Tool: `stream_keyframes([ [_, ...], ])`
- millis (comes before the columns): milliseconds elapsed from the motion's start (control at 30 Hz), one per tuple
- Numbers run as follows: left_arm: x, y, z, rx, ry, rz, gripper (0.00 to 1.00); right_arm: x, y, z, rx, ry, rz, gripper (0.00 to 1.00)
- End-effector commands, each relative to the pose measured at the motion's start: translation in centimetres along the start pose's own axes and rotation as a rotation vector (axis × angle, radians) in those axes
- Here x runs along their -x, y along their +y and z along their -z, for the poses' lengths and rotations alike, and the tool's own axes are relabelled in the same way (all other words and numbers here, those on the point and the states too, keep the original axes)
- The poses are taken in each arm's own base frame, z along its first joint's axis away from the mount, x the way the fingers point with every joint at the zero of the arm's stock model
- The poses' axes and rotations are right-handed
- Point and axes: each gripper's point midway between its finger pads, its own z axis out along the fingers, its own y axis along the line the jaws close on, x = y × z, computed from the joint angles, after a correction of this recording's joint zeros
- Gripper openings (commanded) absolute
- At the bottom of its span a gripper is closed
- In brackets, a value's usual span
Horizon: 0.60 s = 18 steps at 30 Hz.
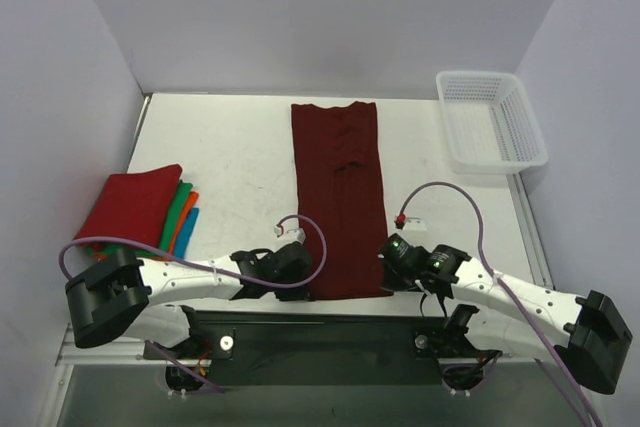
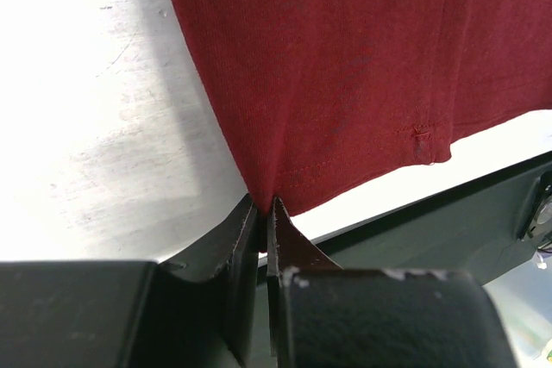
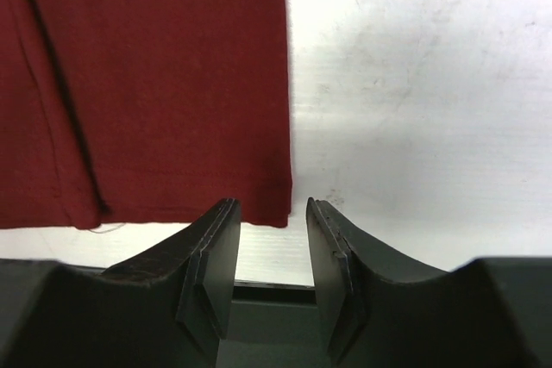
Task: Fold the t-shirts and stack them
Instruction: Rotate the tshirt 90 degrees
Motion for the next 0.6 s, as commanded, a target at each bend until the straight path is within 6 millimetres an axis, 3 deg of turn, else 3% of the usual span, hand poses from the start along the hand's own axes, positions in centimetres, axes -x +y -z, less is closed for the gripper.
stream_keyframes([
  [0, -1.3, 3.2, 0.3, 0.11, 0.035, -0.028, 0.08, 1.6, -0.4, 0.7, -0.074, -0.079, -0.008, 0.37],
  [567, -1.6, 3.5, 0.2, 0.102, 0.038, -0.018, 0.08, 0.0, 1.9, -0.5, -0.122, -0.035, 0.103, 0.27],
])
